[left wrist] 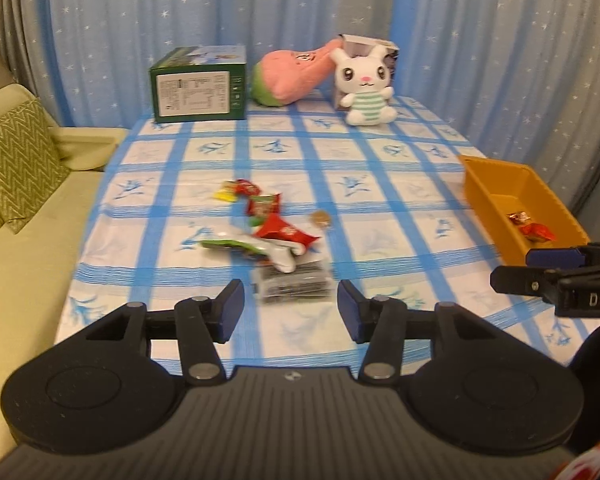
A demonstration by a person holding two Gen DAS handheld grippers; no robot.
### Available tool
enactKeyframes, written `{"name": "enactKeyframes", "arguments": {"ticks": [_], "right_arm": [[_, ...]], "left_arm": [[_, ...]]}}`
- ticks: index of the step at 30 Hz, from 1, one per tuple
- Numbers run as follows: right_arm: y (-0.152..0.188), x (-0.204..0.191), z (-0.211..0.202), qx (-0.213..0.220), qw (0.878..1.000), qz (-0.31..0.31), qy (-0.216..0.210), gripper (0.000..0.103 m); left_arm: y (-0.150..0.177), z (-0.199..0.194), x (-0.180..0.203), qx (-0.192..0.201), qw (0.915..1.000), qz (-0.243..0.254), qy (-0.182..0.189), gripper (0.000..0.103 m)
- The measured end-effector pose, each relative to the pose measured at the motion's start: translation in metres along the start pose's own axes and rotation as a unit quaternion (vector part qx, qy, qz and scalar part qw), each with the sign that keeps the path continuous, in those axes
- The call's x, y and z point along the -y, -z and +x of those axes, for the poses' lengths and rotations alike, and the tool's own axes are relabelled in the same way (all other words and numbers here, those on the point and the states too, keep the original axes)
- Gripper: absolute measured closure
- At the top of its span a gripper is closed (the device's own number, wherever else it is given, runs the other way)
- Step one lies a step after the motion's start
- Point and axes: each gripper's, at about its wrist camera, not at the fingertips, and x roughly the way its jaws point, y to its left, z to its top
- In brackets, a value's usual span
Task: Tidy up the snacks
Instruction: 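Move both tools back over the remaining snacks on the tablecloth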
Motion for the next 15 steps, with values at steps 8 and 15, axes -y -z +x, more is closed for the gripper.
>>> {"name": "enactKeyframes", "arguments": {"ticks": [8, 15], "right_arm": [[-0.009, -0.03, 0.047, -0.014, 0.994, -0.103, -0.04, 0.033], [-0.009, -0.049, 0.097, -0.041, 0.974, -0.208, -0.079, 0.033]], "left_arm": [[-0.011, 0.017, -0.033, -0.015, 0.9997, 0.01, -0.015, 0.051], [-0.016, 0.045, -0.051, -0.042, 0.9985, 0.033, -0.013, 0.048]]}}
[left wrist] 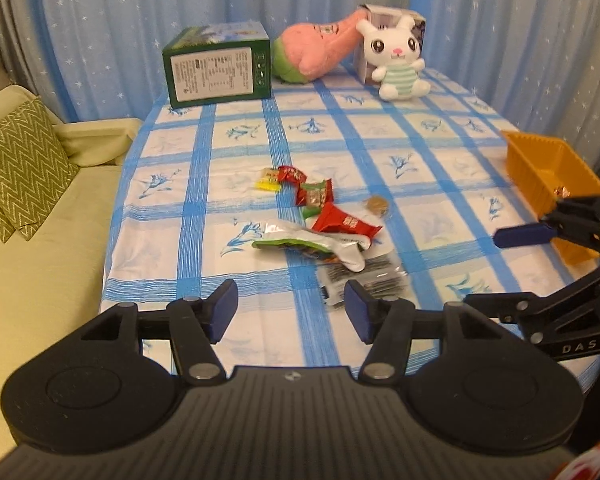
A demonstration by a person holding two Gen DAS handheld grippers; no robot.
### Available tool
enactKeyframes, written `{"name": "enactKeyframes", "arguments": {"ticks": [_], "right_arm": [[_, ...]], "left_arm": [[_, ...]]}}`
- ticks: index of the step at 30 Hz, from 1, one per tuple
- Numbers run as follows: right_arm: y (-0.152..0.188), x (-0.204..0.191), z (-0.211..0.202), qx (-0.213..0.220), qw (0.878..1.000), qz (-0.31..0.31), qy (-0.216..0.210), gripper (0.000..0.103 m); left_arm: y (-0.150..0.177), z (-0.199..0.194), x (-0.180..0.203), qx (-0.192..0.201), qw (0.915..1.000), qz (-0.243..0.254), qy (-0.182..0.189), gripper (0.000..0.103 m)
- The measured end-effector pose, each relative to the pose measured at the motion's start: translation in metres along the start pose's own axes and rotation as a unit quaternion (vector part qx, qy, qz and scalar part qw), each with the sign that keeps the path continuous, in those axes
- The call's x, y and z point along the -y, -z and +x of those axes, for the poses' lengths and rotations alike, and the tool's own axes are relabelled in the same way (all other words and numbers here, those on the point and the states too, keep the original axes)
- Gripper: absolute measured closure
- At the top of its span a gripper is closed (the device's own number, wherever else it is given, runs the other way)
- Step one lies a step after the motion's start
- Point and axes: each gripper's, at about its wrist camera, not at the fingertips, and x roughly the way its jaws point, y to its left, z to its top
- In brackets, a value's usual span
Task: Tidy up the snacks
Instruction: 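Move both tools back over the remaining snacks on the tablecloth, then grasp the clear packet of dark sticks with the right tool while the left grasps the green foil packet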
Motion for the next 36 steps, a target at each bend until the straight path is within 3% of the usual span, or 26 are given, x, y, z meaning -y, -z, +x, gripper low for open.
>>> {"name": "enactKeyframes", "arguments": {"ticks": [7, 13, 19, 20, 21, 22, 25, 31, 36], "right_arm": [[-0.011, -0.004, 0.053, -0.03, 0.996, -0.079, -0.027, 0.033], [-0.023, -0.005, 0.095, -0.05, 0.988, -0.134, -0.052, 0.033], [-0.028, -0.001, 0.125, -0.076, 0.984, -0.138, -0.085, 0.033], [-0.028, -0.001, 0.127, -0.078, 0.984, -0.135, -0.084, 0.035], [-0.029, -0.001, 0.128, -0.08, 0.985, -0.129, -0.083, 0.05], [-0.029, 0.0, 0.127, -0.081, 0.986, -0.12, -0.085, 0.055], [-0.026, 0.0, 0.121, -0.087, 0.987, -0.099, -0.087, 0.061], [-0.007, -0.002, 0.099, -0.1, 0.989, -0.076, -0.077, 0.062], [0.003, -0.008, 0.094, -0.091, 0.989, -0.098, -0.065, 0.06]], "left_arm": [[-0.002, 0.031, -0.007, -0.025, 0.999, 0.036, 0.004, 0.047], [-0.003, 0.048, -0.015, -0.032, 0.9989, 0.034, 0.009, 0.047], [-0.006, 0.054, -0.022, -0.032, 0.9991, 0.023, 0.014, 0.046], [-0.006, 0.054, -0.022, -0.033, 0.9991, 0.022, 0.015, 0.046], [-0.006, 0.054, -0.023, -0.033, 0.9991, 0.02, 0.015, 0.046], [-0.005, 0.055, -0.023, -0.033, 0.9991, 0.018, 0.016, 0.046], [-0.005, 0.056, -0.023, -0.035, 0.9991, 0.017, 0.018, 0.046], [-0.006, 0.056, -0.017, -0.035, 0.9989, 0.017, 0.027, 0.046], [-0.008, 0.059, -0.011, -0.042, 0.9983, 0.011, 0.04, 0.046]]}}
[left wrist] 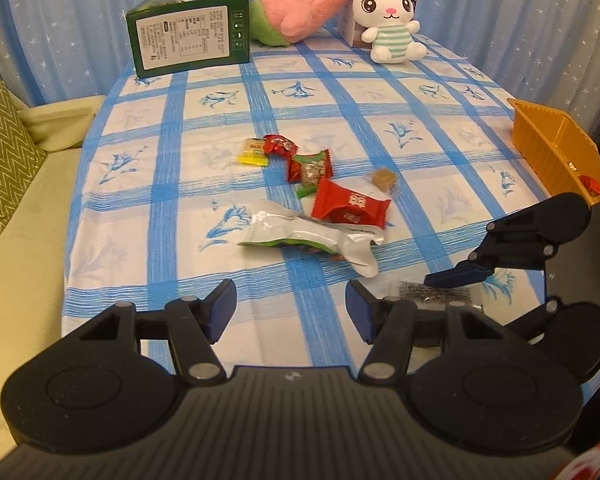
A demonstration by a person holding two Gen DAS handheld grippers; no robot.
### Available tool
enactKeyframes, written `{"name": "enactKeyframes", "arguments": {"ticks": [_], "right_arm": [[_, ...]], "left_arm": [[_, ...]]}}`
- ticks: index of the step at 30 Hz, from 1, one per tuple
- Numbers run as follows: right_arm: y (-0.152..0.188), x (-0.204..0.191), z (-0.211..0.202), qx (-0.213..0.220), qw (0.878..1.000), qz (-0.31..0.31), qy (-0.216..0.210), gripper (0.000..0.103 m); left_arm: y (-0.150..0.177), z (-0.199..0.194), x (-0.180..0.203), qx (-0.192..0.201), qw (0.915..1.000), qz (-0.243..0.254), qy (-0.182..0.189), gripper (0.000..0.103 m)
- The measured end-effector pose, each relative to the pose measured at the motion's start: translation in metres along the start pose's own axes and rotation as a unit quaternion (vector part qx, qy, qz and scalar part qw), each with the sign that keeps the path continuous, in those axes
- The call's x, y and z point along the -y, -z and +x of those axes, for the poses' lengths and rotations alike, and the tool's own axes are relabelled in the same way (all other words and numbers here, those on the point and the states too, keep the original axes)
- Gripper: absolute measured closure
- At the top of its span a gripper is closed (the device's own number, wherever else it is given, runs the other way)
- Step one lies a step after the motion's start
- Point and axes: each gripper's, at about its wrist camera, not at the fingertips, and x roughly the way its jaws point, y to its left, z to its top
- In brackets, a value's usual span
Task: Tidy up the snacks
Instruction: 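Grasp the clear packet of dark sticks with the right tool while the left grasps the green foil packet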
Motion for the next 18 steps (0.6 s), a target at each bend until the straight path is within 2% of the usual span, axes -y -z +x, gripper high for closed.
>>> {"name": "enactKeyframes", "arguments": {"ticks": [3, 6, 13, 16, 18], "right_arm": [[0.003, 0.003, -0.003, 0.002, 1.0, 0.029, 0.004, 0.064], [0.008, 0.008, -0.014, 0.025, 0.998, 0.057, 0.019, 0.066], [0.02, 0.033, -0.039, 0.062, 0.984, 0.148, 0.074, 0.066], [0.028, 0.046, -0.044, 0.066, 0.977, 0.178, 0.091, 0.066], [0.033, 0.053, -0.048, 0.071, 0.973, 0.195, 0.099, 0.066]], "left_arm": [[-0.002, 0.002, -0.001, -0.002, 0.9998, -0.02, 0.007, 0.046], [-0.007, 0.007, -0.004, -0.005, 0.9982, -0.058, 0.012, 0.046], [-0.018, 0.034, -0.004, -0.009, 0.989, -0.144, 0.033, 0.048], [-0.02, 0.048, -0.001, -0.012, 0.9855, -0.168, 0.021, 0.052], [-0.02, 0.056, -0.003, -0.009, 0.9802, -0.198, 0.008, 0.052]]}}
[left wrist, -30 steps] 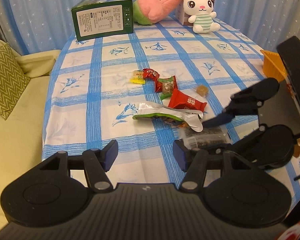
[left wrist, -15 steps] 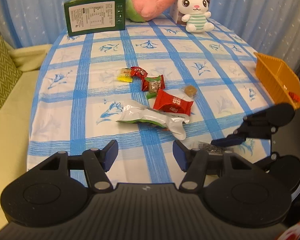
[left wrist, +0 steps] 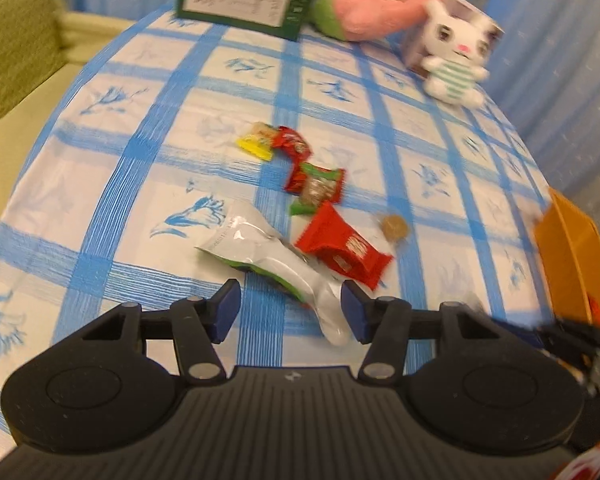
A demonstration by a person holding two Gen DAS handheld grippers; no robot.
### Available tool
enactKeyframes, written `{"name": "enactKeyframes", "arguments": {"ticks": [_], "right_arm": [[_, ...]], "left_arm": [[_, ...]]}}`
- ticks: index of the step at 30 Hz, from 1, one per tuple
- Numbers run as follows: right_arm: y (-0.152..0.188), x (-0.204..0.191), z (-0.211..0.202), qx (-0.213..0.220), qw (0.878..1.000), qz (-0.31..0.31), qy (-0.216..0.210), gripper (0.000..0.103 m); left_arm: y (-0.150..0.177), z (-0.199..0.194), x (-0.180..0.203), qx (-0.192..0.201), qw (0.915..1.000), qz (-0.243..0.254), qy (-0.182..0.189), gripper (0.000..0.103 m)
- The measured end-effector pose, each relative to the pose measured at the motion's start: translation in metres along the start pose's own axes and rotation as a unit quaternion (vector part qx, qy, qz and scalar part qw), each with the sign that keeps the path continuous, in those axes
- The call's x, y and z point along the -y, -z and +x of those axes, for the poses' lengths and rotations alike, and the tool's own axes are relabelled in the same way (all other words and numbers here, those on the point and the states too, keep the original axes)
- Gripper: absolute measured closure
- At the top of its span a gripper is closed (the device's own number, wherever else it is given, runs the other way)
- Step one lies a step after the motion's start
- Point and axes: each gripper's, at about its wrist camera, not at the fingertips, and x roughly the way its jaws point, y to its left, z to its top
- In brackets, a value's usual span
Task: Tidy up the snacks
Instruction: 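Grasp the clear packet of dark sticks with the right tool while the left grasps the green foil packet, then carry both packets over the orange tray and open both tools to release them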
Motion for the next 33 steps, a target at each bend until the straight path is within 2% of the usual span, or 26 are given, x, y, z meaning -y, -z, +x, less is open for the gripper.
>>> {"name": "enactKeyframes", "arguments": {"ticks": [5, 10, 12, 14, 16, 19, 27, 33], "right_arm": [[0.005, 0.015, -0.003, 0.005, 1.0, 0.02, 0.012, 0.066], [0.01, 0.022, -0.002, 0.002, 0.999, 0.031, 0.011, 0.066], [0.012, 0.023, -0.002, 0.001, 0.999, 0.033, 0.011, 0.066], [0.014, 0.024, -0.002, 0.0, 0.999, 0.037, 0.011, 0.066], [0.015, 0.025, -0.004, 0.002, 0.999, 0.04, 0.011, 0.066], [0.015, 0.027, -0.007, 0.004, 0.999, 0.044, 0.011, 0.066], [0.018, 0.027, -0.012, 0.008, 0.998, 0.054, 0.015, 0.066], [0.021, 0.027, -0.011, 0.005, 0.998, 0.054, 0.022, 0.066]], "left_arm": [[-0.003, 0.015, -0.004, 0.016, 0.9974, -0.066, -0.021, 0.052], [-0.007, 0.021, 0.004, 0.034, 0.9963, -0.07, -0.038, 0.053], [-0.008, 0.024, 0.009, 0.032, 0.997, -0.052, -0.047, 0.055], [-0.008, 0.026, 0.014, 0.025, 0.9981, -0.025, -0.051, 0.065], [-0.007, 0.024, 0.014, 0.02, 0.999, -0.004, -0.039, 0.074], [-0.004, 0.019, 0.019, 0.003, 0.9981, 0.047, -0.038, 0.079], [0.013, 0.01, 0.024, -0.015, 0.9892, 0.144, -0.024, 0.08], [0.021, 0.019, 0.04, -0.013, 0.9792, 0.194, -0.059, 0.08]]}}
